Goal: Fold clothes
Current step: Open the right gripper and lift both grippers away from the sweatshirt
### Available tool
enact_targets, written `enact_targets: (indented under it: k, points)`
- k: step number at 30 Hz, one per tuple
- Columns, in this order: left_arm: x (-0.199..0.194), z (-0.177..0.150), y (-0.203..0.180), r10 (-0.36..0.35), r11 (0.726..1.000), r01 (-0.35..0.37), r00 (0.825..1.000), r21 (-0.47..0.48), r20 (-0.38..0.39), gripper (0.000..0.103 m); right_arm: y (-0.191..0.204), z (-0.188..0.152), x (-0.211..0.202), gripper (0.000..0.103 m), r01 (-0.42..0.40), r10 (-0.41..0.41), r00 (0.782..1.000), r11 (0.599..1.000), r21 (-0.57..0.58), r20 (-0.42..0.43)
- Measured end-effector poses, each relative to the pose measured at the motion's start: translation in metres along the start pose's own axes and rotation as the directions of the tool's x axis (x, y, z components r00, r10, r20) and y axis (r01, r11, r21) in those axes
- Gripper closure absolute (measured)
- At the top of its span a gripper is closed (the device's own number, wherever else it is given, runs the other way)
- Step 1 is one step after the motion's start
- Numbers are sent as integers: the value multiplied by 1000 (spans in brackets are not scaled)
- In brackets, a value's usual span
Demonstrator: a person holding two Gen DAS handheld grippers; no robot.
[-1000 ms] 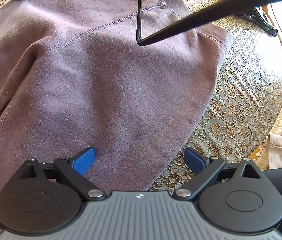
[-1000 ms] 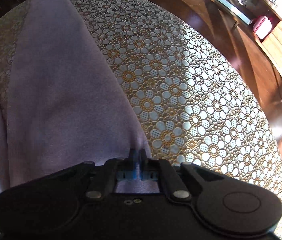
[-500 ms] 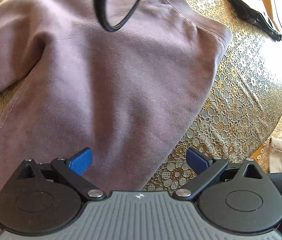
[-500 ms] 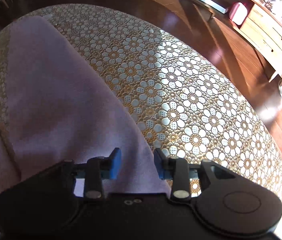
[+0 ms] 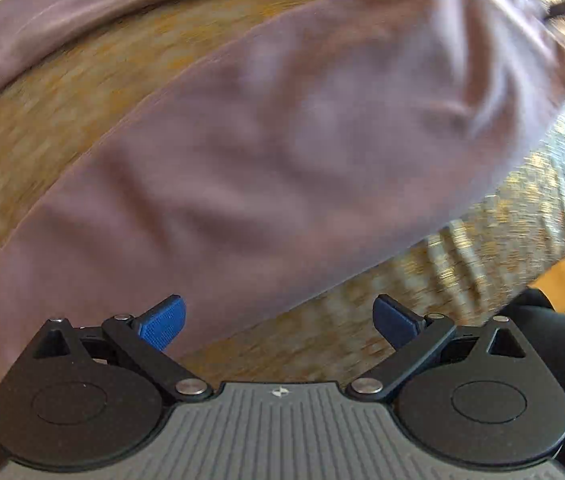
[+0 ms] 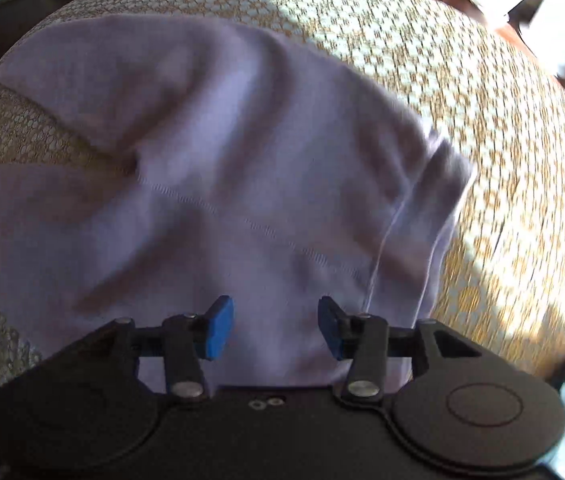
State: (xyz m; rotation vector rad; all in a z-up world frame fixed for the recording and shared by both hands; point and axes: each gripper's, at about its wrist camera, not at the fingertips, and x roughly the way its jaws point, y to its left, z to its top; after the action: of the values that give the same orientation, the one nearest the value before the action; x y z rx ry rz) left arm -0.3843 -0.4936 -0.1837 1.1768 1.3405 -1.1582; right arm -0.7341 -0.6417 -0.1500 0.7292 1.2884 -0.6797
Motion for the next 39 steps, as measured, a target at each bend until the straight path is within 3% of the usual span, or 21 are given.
enact_targets:
  k: [3, 6, 9, 13, 16, 23, 26, 33, 39]
  points:
    - [-2, -18, 44, 19, 986, -20, 1000, -164, -4, 2, 14, -37, 3, 0, -38, 43, 999, 988, 152, -29]
    - [-1, -31, 83, 3, 940, -5, 1000, -341, -6, 2, 38, -59, 7, 0, -57, 63, 998, 972, 227, -20]
    - [0, -45, 118, -36, 847, 42, 999, -530, 21, 2, 48, -72, 13, 0, -50, 56, 998, 943, 328, -9]
    - [1, -62, 155, -92, 682, 111, 994, -723, 66, 2, 38, -84, 17, 0, -32, 46, 999, 862, 507, -14]
    - [3, -69, 169, -116, 607, 146, 989, -781, 95, 3, 24, -86, 15, 0, -13, 27, 1000, 814, 581, -15]
    - [10, -85, 181, -155, 445, 197, 978, -874, 142, 23, -15, -88, 12, 0, 15, -6, 1000, 698, 716, -15]
    - [15, -88, 182, -154, 402, 195, 978, -894, 144, 36, -27, -92, 11, 0, 14, -15, 1000, 657, 754, -5]
    - [22, -91, 178, -150, 303, 203, 975, -931, 164, 37, -48, -103, 9, 0, -39, 2, 999, 553, 832, 45]
    - [20, -109, 172, -128, 214, 199, 976, -956, 175, 37, -55, -112, 5, 0, -44, -3, 999, 532, 846, 54]
